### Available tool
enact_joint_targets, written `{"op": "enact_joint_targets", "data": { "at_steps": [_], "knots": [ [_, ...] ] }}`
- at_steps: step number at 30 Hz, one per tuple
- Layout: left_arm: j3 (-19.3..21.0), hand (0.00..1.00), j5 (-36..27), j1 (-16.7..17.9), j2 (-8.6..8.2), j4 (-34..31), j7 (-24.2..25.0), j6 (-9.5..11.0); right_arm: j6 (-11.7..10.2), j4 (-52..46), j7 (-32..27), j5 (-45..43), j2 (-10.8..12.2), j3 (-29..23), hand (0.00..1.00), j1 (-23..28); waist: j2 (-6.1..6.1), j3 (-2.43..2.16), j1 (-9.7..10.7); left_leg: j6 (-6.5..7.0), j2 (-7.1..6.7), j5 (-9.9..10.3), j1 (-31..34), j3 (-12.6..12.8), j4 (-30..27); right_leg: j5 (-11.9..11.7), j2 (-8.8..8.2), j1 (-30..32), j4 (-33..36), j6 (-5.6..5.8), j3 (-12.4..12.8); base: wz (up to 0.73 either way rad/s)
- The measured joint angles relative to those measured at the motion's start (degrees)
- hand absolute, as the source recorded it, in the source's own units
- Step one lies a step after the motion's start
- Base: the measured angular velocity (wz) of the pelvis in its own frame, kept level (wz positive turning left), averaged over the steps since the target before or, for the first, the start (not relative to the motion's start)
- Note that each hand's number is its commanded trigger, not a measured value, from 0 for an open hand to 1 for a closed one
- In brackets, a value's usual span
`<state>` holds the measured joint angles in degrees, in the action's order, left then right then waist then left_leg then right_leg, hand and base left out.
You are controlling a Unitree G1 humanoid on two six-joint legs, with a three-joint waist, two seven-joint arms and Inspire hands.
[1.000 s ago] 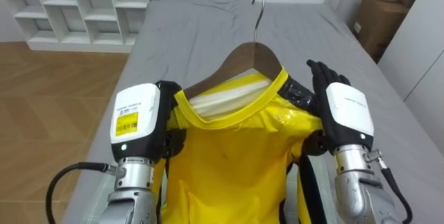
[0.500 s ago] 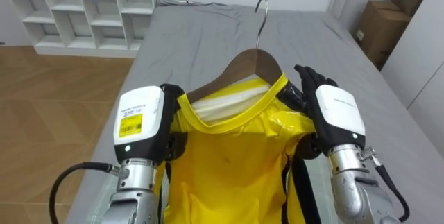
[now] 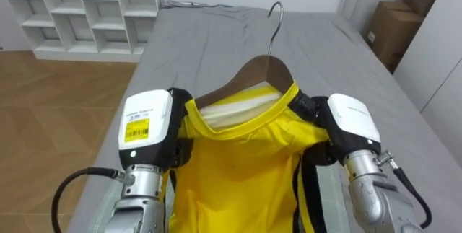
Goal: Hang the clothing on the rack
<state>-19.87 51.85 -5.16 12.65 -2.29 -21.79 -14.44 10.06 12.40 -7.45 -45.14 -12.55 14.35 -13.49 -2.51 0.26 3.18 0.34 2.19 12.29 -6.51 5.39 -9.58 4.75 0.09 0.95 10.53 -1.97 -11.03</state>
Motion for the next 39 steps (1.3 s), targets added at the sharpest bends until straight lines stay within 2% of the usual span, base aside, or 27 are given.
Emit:
{"op": "enact_joint_targets", "data": {
  "at_steps": [17, 18, 19, 20, 24, 26, 34, 39],
  "knots": [
    [0.49, 1.0, 0.26, 0.0, 0.03, 0.0, 0.44, -0.61, 0.0, -1.31, 2.55, 0.26, -0.01, -0.56, 1.0, 0.05, -0.1, -0.06, 0.19, 0.0, 0.04, 0.0, -0.07, -0.03, 0.05, -0.01, -0.03, -0.08, 0.08, -0.01, -0.03, 0.0],
    [0.48, 0.66, 0.25, 0.0, 0.03, 0.0, 0.48, -0.61, 0.0, -1.31, 2.55, 0.34, -0.01, -0.56, 1.0, 0.1, -0.1, -0.06, 0.19, 0.0, 0.04, 0.0, -0.09, -0.03, 0.05, -0.01, -0.03, -0.11, 0.08, -0.01, -0.03, 0.0],
    [0.48, 0.2, 0.25, 0.0, 0.03, 0.0, 0.64, -0.61, 0.0, -1.31, 2.55, 0.43, -0.01, -0.56, 1.0, 0.23, -0.1, -0.06, 0.2, 0.0, 0.04, 0.0, -0.12, -0.04, 0.05, -0.01, -0.04, -0.17, 0.08, -0.01, -0.03, 0.0],
    [0.48, 0.0, 0.25, 0.0, 0.03, 0.0, 0.75, -0.61, 0.0, -1.3, 2.55, 0.44, -0.01, -0.56, 1.0, 0.27, -0.1, -0.06, 0.22, 0.0, 0.04, 0.0, -0.12, -0.04, 0.05, -0.01, -0.05, -0.17, 0.07, -0.01, -0.03, 0.0],
    [0.33, 0.0, -0.23, 0.0, 0.02, -0.06, 0.77, -0.58, -0.01, -1.3, 2.57, 0.66, -0.02, -0.31, 1.0, 0.32, -0.1, -0.06, 0.55, 0.0, 0.0, 0.0, -0.05, -0.05, 0.06, -0.01, -0.03, -0.16, -0.06, -0.01, -0.08, 0.0],
    [0.04, 0.0, -2.54, 0.0, -0.71, -0.58, 0.8, -0.58, 0.0, -1.29, 2.59, 0.6, 0.99, 0.31, 1.0, 0.62, -0.1, -0.06, 1.02, 0.0, -0.04, 0.0, 0.03, -0.05, 0.07, -0.01, -0.02, -0.16, -0.29, -0.01, -0.05, 0.0],
    [-0.65, 0.0, -4.76, 0.0, -0.73, -0.62, 1.2, -0.55, -0.04, -1.29, 2.61, 0.66, 1.64, -0.01, 1.0, 2.48, -0.15, -0.1, 1.43, 0.0, 0.05, 0.0, 0.22, 0.0, 0.08, -0.03, 0.04, -0.12, -0.54, -0.04, 0.0, 0.0],
    [-1.67, 0.0, -6.47, 0.0, -2.01, -0.61, 1.31, 0.26, -1.66, 0.34, 1.97, 0.64, 2.26, 0.02, 1.0, 2.48, -0.15, -0.09, 1.37, 0.0, 0.09, 0.0, 0.11, -0.02, 0.15, -0.03, 0.09, -0.21, -0.55, -0.03, -0.02, 0.0]
  ]
}}
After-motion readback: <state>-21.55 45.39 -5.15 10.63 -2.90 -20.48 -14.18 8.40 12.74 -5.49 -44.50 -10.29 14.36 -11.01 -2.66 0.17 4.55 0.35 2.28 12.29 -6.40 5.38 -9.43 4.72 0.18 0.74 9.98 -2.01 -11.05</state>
